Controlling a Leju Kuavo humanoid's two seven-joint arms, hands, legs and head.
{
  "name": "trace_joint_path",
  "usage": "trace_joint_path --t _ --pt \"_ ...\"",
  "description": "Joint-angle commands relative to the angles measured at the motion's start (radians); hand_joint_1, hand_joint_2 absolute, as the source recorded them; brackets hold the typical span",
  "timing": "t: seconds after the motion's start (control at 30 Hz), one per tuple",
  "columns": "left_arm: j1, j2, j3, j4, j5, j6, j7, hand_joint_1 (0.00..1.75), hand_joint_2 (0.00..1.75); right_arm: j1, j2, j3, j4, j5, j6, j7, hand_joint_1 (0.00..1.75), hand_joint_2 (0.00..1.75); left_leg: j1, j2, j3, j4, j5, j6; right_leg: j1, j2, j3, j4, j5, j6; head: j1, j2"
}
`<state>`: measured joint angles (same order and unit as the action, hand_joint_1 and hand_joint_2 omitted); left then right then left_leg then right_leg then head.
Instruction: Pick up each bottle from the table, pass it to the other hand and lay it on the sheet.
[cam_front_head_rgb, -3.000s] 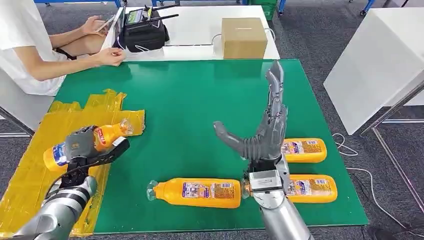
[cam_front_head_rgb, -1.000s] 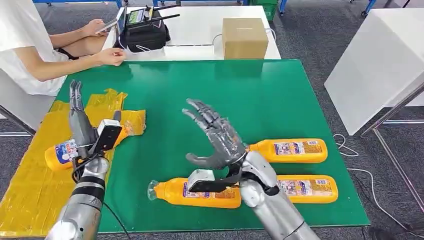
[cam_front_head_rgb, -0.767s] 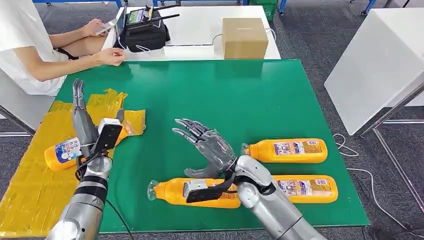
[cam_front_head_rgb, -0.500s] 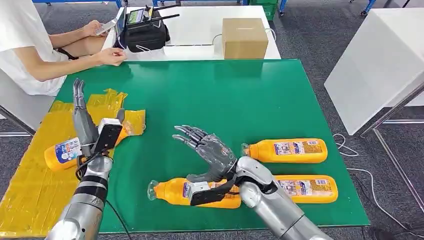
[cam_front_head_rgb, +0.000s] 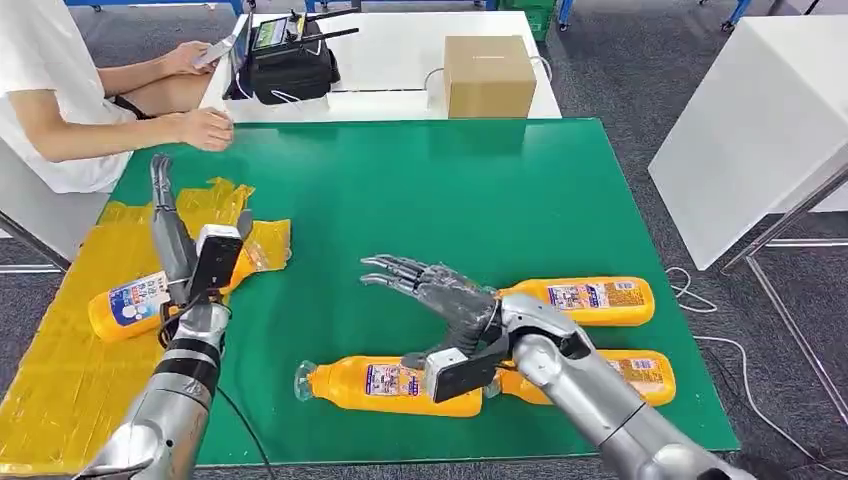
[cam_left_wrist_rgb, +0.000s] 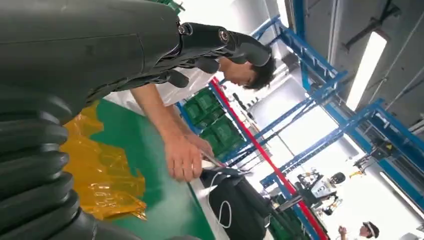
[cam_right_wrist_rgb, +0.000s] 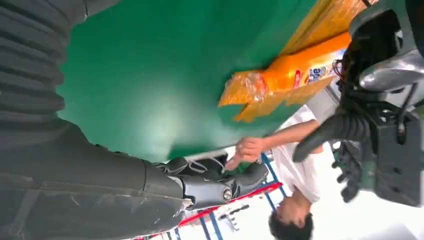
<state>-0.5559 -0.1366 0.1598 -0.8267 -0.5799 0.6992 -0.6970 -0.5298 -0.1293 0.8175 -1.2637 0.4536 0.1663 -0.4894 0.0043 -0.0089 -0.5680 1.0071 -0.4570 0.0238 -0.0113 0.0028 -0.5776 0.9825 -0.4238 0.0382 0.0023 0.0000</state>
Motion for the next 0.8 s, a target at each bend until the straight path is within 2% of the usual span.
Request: trace_joint_path --t 0.03,0.23,0.47,0.6,0.7,0.8 --pt "-0.054 0.012 0.004 0.093 0.004 -0.001 -0.001 0.00 1.75 -0.041 -0.105 0.081 -0.098 -0.004 -0.008 0.020 0.00 1.75 0.001 0.000 0.002 0.000 -0.001 -0.001 0.001 -0.001 0.003 0.000 -0.001 -0.001 0.000 0.000" --pt "-0.055 0.013 0.000 0.093 0.009 -0.002 -0.001 0.00 1.75 -0.032 -0.103 0.083 -0.071 -0.003 -0.012 0.018 0.00 1.75 0.001 0.001 0.003 0.000 -0.001 -0.001 0.001 0.000 0.004 -0.001 -0.001 -0.001 0.000 0.000" --pt "-0.069 0.006 -0.003 0.117 0.010 -0.001 -0.001 0.00 1.75 -0.055 -0.055 0.144 0.028 -0.002 0.013 0.024 0.00 1.75 0.001 0.001 0.004 -0.001 -0.001 -0.001 0.001 0.000 0.004 -0.001 -0.001 -0.001 0.000 0.000" --pt "-0.061 -0.002 0.038 0.113 -0.015 -0.001 0.002 0.00 1.75 -0.059 0.011 0.201 0.085 0.158 -0.138 0.108 0.00 1.75 0.001 0.002 0.002 -0.001 -0.001 -0.001 0.001 0.001 0.002 -0.001 0.000 -0.001 0.000 0.000" --pt "-0.033 0.005 0.081 0.093 -0.006 -0.001 0.005 0.00 1.75 0.013 0.085 0.233 0.120 0.342 -0.319 0.219 0.00 1.75 0.002 0.005 0.008 -0.002 -0.002 -0.002 0.002 0.004 0.007 -0.002 -0.001 -0.002 0.000 0.000" --pt "-0.011 0.016 0.104 0.086 0.008 -0.001 0.008 0.00 1.75 0.083 0.128 0.255 0.145 0.413 -0.392 0.267 0.00 1.75 0.002 0.004 0.008 -0.004 -0.002 -0.002 0.002 0.003 0.007 -0.004 0.000 -0.002 0.000 0.000"
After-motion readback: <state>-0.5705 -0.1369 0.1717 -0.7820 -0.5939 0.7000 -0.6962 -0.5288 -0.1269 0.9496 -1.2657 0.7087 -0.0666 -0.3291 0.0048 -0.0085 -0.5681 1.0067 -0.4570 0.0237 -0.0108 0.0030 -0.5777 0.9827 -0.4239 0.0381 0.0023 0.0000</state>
